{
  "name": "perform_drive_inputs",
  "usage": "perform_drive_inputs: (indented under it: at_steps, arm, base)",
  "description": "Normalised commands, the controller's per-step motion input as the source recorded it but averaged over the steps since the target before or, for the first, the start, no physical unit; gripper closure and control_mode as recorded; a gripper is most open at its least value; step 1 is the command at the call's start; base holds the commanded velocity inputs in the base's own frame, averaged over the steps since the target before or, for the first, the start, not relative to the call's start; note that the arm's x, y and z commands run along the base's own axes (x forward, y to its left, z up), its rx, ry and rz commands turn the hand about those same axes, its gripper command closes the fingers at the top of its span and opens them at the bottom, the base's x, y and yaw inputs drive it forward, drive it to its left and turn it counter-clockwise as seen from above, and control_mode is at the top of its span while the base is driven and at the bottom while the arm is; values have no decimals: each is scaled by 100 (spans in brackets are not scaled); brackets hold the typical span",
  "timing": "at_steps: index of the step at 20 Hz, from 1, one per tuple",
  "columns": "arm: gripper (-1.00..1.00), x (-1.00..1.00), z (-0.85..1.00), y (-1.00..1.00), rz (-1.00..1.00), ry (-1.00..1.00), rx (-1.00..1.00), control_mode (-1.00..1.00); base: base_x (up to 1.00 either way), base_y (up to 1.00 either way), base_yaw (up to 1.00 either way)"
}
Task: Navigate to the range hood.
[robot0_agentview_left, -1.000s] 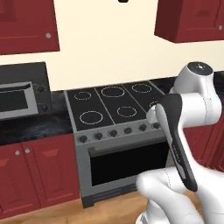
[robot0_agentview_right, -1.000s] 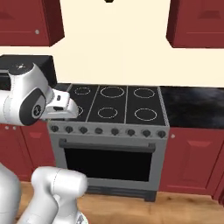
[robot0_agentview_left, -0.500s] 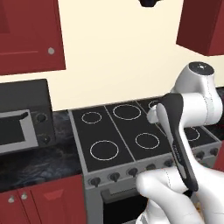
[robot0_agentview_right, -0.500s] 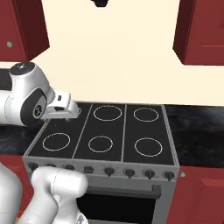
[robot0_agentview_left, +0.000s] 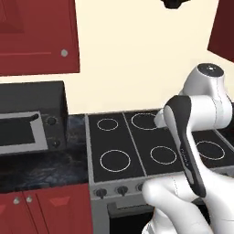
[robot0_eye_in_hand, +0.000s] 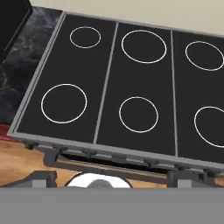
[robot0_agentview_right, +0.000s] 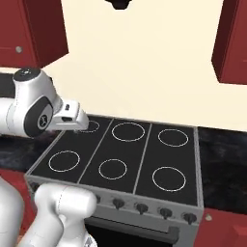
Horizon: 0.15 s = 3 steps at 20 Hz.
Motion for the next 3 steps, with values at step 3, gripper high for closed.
perform_drive_inputs:
  at_steps: [3]
  arm:
    - [-100, 0, 0, 0, 0, 0, 0, 100]
  base:
    - [100, -56, 50]
